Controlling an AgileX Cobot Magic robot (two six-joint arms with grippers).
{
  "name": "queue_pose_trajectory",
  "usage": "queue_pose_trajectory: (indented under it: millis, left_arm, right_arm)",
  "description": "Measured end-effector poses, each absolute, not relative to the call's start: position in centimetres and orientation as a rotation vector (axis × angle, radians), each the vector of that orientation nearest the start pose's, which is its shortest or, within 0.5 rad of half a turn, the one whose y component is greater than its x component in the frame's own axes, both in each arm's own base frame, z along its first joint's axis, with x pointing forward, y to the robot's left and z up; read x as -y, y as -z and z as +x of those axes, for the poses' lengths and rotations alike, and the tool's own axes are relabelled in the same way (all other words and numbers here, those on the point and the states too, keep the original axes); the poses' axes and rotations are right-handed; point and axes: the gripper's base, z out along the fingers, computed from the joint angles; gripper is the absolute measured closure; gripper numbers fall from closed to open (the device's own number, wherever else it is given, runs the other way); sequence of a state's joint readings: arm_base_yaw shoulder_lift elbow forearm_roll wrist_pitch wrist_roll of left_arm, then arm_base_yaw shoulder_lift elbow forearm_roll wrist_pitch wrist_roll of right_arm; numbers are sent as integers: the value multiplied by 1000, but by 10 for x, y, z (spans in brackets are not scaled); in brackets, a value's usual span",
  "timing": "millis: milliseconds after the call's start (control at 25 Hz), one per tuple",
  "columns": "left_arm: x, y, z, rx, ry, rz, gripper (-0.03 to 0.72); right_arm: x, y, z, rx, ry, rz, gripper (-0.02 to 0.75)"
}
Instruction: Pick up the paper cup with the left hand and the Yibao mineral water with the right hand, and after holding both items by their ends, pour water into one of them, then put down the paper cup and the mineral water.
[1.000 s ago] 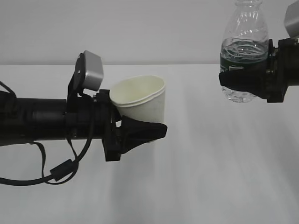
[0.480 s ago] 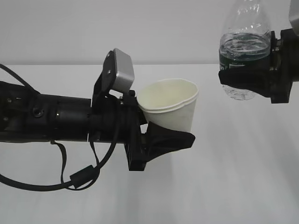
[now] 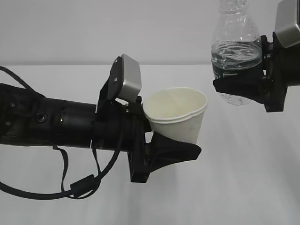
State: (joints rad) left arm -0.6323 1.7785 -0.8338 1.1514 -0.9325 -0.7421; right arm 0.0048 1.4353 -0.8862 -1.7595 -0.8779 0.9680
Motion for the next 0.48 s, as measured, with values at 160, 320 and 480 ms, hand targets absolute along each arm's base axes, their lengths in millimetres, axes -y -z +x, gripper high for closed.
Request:
queue_pose_trajectory:
  millis: [160, 320, 480]
  left_arm:
    - [251, -193, 228, -1484, 1083, 1311, 240]
    - [251, -192, 228, -1485, 1085, 1316, 240]
    - [253, -192, 226, -1481, 1090, 1323, 241]
  right_arm:
    - [-69, -279, 281, -1576, -367, -1265, 303]
    - [-68, -279, 281, -1559, -331, -1285, 303]
    - [-68, -279, 281, -1542, -313, -1304, 303]
